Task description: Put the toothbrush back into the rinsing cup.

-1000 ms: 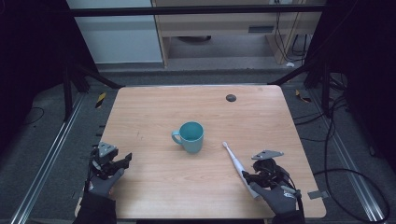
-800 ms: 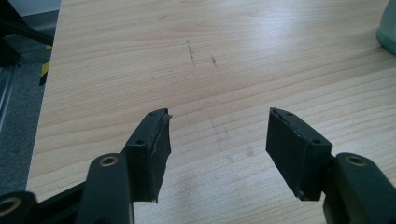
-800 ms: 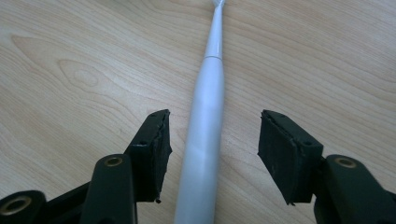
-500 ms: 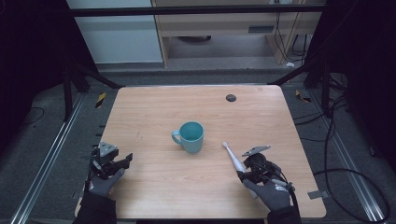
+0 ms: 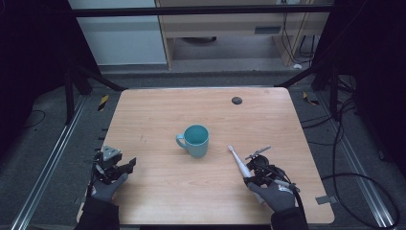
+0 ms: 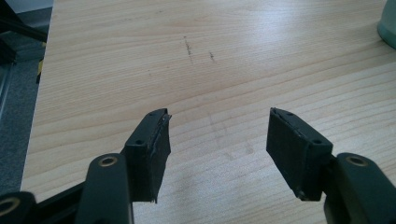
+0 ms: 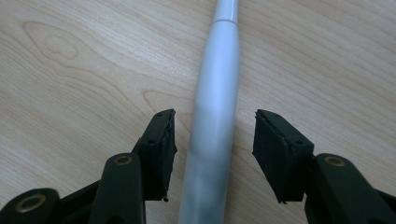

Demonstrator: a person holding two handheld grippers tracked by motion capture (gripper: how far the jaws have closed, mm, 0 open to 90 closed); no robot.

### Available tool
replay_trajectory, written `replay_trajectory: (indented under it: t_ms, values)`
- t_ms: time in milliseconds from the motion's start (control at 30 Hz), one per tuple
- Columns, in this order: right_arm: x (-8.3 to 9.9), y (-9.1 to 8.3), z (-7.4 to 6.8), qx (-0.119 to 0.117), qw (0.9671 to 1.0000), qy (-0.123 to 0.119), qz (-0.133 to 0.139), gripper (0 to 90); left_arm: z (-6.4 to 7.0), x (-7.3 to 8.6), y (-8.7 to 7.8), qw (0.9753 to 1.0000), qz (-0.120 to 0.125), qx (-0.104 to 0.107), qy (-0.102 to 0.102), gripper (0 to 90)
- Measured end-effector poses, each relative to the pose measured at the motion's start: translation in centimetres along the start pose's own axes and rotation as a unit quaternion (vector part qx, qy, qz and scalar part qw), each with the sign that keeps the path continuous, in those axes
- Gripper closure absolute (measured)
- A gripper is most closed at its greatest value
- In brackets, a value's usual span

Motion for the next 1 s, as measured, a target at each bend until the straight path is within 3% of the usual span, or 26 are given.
replay_trajectory:
  t_ms: [400, 833, 1000]
  values:
    - [0.0, 0.8, -0.1, -0.006, 0.9994, 0.002, -0.035, 54.9, 0.0, 0.0, 0.1, 1.0, -0.003, 0.001, 0.001, 38.8]
    - [0.4, 1.5, 0.1, -0.005, 0.9985, 0.003, -0.055, 63.8, 0.0, 0.1, 0.1, 1.0, -0.004, 0.002, 0.001, 38.8]
    - [0.3, 1.4, 0.1, -0.004, 0.9981, 0.019, -0.058, 66.0, 0.1, 0.1, 0.1, 1.0, -0.004, 0.001, 0.002, 38.8]
Point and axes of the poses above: each handheld gripper's, and its own axes: y roughly forward along the jaws, x roughly out of its underside, z roughly to its right, the point moved 5 cm from there along y, roughly forward along the jaws
